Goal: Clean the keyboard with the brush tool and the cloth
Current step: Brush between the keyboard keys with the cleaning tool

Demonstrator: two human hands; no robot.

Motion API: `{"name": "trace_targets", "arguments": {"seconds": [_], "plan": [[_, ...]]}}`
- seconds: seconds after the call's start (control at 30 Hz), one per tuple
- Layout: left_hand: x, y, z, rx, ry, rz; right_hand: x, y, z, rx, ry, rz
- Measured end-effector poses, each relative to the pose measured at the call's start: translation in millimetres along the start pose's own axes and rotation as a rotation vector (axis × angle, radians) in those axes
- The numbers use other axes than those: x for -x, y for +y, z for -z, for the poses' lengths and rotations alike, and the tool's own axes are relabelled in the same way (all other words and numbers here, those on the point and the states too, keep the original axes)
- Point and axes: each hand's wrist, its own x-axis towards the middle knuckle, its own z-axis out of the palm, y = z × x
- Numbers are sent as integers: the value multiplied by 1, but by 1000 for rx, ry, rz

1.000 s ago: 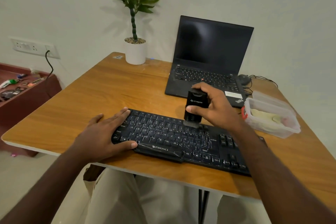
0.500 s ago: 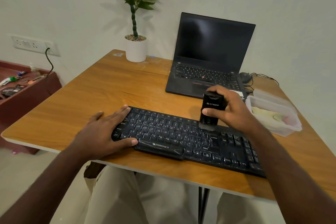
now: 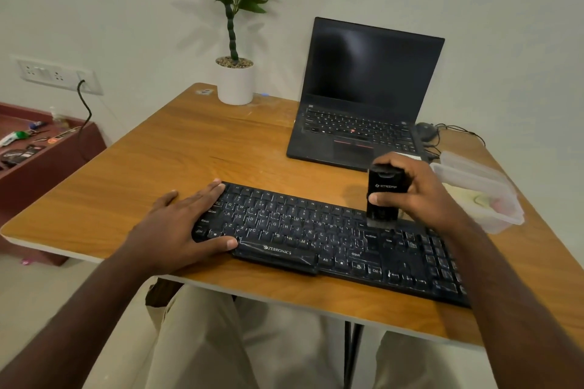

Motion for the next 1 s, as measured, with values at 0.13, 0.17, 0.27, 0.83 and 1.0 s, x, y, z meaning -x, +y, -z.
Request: {"name": "trace_targets", "arguments": {"seconds": [0.13,0.17,0.27,0.83,1.0], "plan": [[0,1,1,-4,-2,-2,4,-3,-24,-90,60,25],[0,1,1,-6,-3,-3,5,-3,-27,-88,48,22],[1,1,1,-1,-12,1,10,-1,-17,-45,15,14],[-31,130,-3,-175,-83,-185,30,8,15,116,51,42],[-29,119,-9,-126,53,-180,40,17,30,-2,283,43]]}}
